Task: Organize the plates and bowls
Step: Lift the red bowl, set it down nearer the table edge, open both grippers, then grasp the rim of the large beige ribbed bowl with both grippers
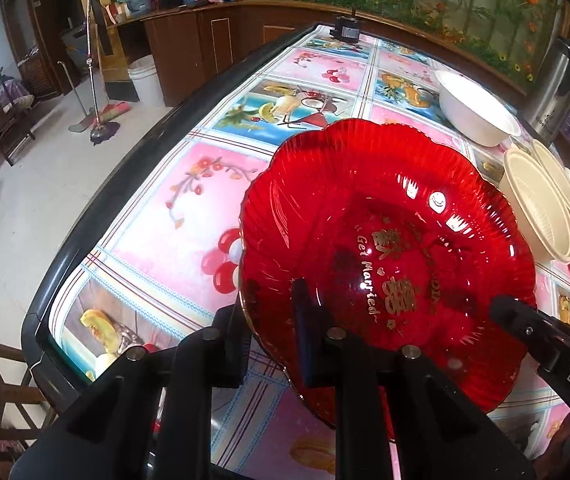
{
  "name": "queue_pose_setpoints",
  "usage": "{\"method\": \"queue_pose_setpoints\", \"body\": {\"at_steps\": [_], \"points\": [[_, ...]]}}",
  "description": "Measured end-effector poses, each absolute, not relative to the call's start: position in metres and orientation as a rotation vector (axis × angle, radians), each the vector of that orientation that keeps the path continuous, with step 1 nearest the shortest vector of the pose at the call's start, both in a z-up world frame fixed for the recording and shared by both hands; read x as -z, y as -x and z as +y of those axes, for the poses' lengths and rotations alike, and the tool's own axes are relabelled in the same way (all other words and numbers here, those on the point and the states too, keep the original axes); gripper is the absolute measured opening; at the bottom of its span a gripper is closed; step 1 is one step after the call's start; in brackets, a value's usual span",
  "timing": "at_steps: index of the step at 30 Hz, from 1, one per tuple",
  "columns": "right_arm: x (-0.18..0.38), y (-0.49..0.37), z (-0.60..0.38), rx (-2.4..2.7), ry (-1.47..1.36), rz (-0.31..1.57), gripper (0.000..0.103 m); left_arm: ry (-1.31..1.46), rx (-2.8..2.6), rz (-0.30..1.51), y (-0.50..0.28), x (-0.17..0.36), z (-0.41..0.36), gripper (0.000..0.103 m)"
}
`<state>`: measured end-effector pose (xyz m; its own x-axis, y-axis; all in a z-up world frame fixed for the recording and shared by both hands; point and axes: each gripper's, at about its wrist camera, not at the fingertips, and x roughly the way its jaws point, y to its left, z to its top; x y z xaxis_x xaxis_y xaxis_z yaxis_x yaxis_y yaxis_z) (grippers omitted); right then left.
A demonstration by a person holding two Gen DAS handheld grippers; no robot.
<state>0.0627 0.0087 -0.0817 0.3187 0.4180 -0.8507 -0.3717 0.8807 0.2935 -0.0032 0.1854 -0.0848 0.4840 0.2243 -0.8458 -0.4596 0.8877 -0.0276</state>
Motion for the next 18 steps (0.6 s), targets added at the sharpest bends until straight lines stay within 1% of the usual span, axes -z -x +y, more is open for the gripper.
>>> {"method": "queue_pose_setpoints", "body": {"at_steps": [1, 2, 3, 4, 5, 6, 7, 8, 10, 13, 18], "points": [[0.081, -0.063, 0.007, -0.520, -0.052, 1.135, 0.028, 0.266, -0.424, 0.979, 0.004, 0.084, 0.185, 0.016], [0.081, -0.062, 0.007, -0.521, -0.055, 1.133, 0.037, 0.266, -0.431, 0.975, 0.005, 0.082, 0.186, 0.017], [0.080, -0.061, 0.006, -0.516, -0.057, 1.126, 0.042, 0.263, -0.434, 0.970, 0.006, 0.081, 0.186, 0.018], [0.078, -0.060, 0.004, -0.512, -0.061, 1.120, 0.045, 0.263, -0.437, 0.967, 0.007, 0.079, 0.186, 0.024], [0.077, -0.061, 0.002, -0.513, -0.067, 1.116, 0.045, 0.265, -0.443, 0.965, 0.009, 0.078, 0.186, 0.036], [0.076, -0.060, -0.001, -0.517, -0.078, 1.116, 0.045, 0.269, -0.457, 0.960, 0.012, 0.075, 0.187, 0.044], [0.074, -0.060, -0.004, -0.517, -0.087, 1.114, 0.048, 0.278, -0.473, 0.945, 0.016, 0.072, 0.189, 0.059], [0.072, -0.059, -0.008, -0.517, -0.100, 1.111, 0.050, 0.294, -0.488, 0.923, 0.021, 0.068, 0.192, 0.066], [0.068, -0.058, -0.016, -0.517, -0.121, 1.104, 0.055, 0.329, -0.515, 0.888, 0.029, 0.058, 0.197, 0.067], [0.059, -0.055, -0.035, -0.524, -0.176, 1.085, 0.057, 0.361, -0.501, 0.821, 0.033, 0.038, 0.196, 0.067], [0.043, -0.063, -0.088, -0.466, -0.330, 1.029, 0.059, 0.303, -0.337, 0.755, 0.003, 0.007, 0.151, 0.068]]}}
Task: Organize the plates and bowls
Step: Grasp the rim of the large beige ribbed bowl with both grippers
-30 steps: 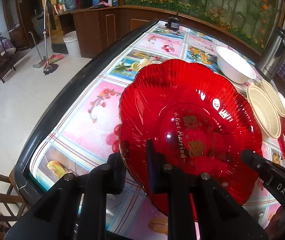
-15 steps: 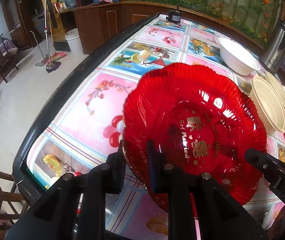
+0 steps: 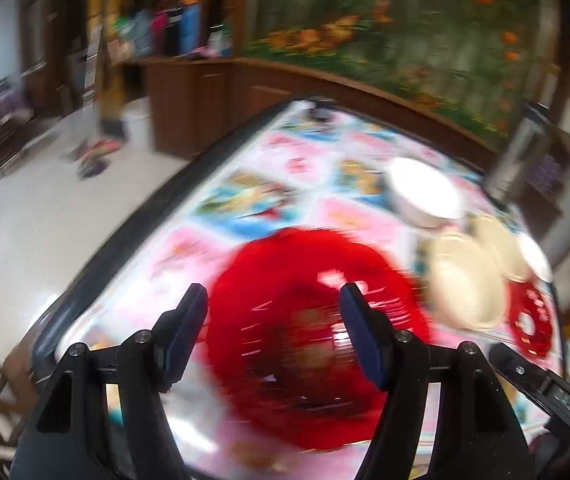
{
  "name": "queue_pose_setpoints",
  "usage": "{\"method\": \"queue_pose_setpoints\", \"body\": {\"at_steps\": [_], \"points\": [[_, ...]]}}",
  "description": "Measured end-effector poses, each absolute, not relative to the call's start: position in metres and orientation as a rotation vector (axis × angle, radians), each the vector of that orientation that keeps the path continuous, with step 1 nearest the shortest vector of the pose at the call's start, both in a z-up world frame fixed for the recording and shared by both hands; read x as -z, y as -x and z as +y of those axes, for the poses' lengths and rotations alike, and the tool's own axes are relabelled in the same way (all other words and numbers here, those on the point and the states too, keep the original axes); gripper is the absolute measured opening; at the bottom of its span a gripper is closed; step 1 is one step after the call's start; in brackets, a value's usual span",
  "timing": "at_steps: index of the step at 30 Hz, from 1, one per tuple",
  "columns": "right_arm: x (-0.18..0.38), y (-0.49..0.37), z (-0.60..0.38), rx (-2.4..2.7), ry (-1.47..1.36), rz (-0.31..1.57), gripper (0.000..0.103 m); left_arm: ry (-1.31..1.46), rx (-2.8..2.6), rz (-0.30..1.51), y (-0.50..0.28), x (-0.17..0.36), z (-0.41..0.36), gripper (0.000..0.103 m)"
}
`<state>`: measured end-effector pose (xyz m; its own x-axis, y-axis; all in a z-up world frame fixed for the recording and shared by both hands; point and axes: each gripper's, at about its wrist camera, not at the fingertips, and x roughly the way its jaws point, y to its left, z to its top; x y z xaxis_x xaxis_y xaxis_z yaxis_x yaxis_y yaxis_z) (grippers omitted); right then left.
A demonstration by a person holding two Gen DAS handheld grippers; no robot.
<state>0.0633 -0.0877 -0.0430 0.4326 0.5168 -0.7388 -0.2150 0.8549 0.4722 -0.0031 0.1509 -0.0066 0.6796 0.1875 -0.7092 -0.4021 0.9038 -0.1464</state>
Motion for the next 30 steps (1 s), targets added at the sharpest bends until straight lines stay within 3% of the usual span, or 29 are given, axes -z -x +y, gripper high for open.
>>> {"method": "queue_pose_setpoints", "body": {"at_steps": [2, 11, 21, 24, 25, 26, 28, 30], "points": [[0.039, -0.068, -0.106, -0.431, -0.371, 1.011, 0.063, 0.286, -0.240, 0.770, -0.020, 0.003, 0.129, 0.068], [0.049, -0.123, -0.158, -0.400, -0.564, 1.043, 0.063, 0.215, -0.099, 0.959, -0.131, 0.025, 0.057, 0.068], [0.081, -0.173, -0.166, -0.366, -0.652, 1.122, 0.060, 0.188, -0.108, 1.085, -0.177, 0.058, 0.037, 0.068], [0.090, -0.179, -0.166, -0.354, -0.657, 1.140, 0.057, 0.148, -0.127, 1.140, -0.187, 0.070, 0.033, 0.044], [0.093, -0.181, -0.165, -0.350, -0.654, 1.147, 0.049, 0.145, -0.121, 1.156, -0.189, 0.074, 0.032, 0.028], [0.095, -0.183, -0.164, -0.345, -0.650, 1.155, 0.032, 0.140, -0.118, 1.174, -0.191, 0.077, 0.031, 0.019], [0.101, -0.183, -0.161, -0.327, -0.624, 1.183, 0.015, 0.138, -0.118, 1.184, -0.190, 0.082, 0.031, 0.015], [0.100, -0.181, -0.161, -0.325, -0.606, 1.172, 0.014, 0.147, -0.111, 1.182, -0.187, 0.080, 0.033, 0.015]]}}
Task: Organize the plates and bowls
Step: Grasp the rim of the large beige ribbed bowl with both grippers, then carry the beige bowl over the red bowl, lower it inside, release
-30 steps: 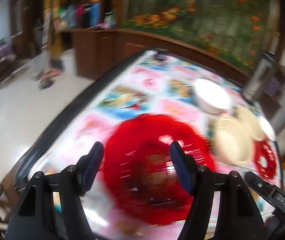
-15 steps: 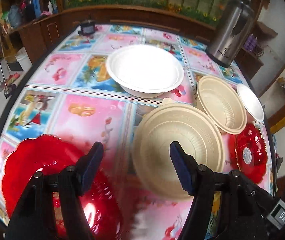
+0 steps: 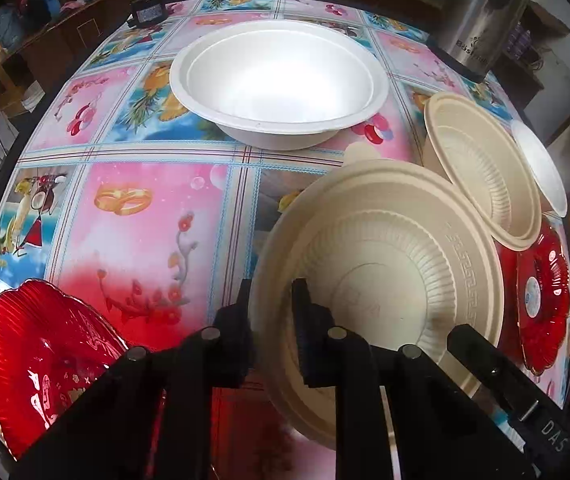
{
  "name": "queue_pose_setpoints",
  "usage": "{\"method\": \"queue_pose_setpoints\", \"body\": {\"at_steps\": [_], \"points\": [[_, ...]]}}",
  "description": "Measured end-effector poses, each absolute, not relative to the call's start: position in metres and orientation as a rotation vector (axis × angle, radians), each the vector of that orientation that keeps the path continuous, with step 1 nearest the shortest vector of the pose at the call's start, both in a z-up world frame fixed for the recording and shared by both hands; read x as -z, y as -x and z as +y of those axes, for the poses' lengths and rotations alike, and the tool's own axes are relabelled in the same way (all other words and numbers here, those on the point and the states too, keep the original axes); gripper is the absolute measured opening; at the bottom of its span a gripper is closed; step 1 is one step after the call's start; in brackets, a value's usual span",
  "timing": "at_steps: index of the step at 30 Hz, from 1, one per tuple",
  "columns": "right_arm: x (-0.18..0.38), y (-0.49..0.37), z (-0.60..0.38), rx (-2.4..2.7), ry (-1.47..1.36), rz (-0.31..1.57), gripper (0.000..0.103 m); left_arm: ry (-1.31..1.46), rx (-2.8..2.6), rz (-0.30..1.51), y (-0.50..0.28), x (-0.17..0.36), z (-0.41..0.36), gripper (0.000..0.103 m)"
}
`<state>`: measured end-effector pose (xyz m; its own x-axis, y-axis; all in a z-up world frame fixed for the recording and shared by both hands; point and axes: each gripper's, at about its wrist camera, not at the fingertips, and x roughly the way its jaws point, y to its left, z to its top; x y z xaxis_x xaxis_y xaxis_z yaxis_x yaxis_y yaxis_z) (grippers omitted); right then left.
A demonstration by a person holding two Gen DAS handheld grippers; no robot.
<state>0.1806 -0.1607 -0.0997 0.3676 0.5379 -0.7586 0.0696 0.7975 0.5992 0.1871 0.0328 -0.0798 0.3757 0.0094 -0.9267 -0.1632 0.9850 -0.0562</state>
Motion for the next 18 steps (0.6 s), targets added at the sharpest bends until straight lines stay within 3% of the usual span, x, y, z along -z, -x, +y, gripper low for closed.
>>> {"method": "queue_pose_setpoints", "body": {"at_steps": [18], "points": [[0.004, -0.107, -0.128, -0.433, -0.446, 0.930, 0.012, 0.190, -0.121, 0.883, -0.089, -0.013, 0.077, 0.014]]}}
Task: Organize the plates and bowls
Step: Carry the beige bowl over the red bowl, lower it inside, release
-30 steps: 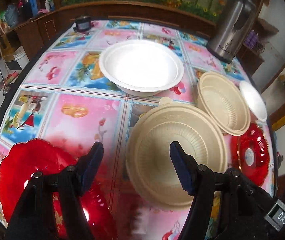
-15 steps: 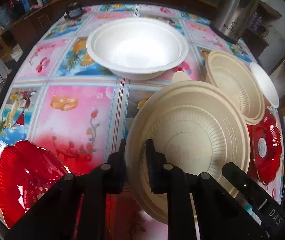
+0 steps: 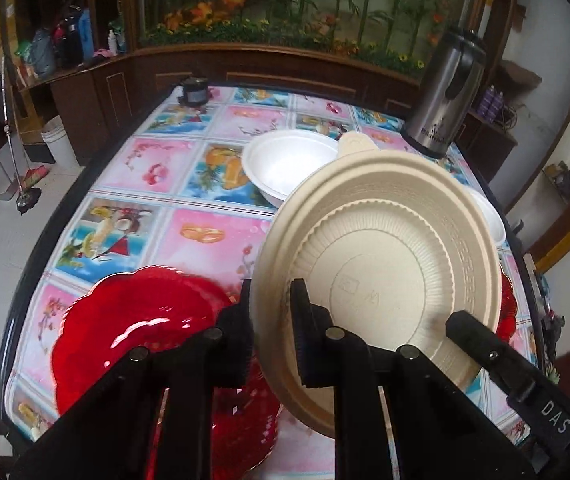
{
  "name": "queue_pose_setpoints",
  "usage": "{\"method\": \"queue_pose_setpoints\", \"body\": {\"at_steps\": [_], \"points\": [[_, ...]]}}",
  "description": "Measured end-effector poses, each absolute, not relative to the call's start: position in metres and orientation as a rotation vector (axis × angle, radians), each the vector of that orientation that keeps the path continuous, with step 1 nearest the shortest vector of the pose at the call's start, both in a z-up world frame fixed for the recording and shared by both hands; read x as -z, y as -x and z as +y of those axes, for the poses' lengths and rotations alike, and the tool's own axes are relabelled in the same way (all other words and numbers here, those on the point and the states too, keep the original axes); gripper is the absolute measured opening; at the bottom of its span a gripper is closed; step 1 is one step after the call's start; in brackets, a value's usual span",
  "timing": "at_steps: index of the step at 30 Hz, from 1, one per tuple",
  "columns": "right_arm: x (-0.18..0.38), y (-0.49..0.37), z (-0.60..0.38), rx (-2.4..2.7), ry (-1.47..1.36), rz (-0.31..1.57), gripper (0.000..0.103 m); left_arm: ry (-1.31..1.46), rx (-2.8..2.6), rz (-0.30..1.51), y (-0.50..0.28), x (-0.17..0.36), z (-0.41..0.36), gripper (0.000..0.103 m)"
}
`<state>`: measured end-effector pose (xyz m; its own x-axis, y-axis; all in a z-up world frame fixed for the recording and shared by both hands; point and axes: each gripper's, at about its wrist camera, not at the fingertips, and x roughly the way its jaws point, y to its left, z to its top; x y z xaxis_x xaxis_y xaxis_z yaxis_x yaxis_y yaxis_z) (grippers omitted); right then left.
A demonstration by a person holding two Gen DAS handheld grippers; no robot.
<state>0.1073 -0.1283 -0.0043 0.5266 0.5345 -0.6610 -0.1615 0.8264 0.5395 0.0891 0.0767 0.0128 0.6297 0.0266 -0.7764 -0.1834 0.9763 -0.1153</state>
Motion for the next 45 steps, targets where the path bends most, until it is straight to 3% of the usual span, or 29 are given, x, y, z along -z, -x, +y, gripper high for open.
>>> {"method": "queue_pose_setpoints", "body": {"at_steps": [12, 45], "points": [[-0.017, -0.072, -0.054, -0.584, -0.323, 0.921, 0.011, 0.260, -0.243, 0.820, -0.028, -0.018, 0.141, 0.014], [0.064, -0.067, 0.015, -0.614, -0.208, 1.154, 0.011, 0.343, -0.353, 1.011, -0.008, 0.068, 0.186, 0.014]]}}
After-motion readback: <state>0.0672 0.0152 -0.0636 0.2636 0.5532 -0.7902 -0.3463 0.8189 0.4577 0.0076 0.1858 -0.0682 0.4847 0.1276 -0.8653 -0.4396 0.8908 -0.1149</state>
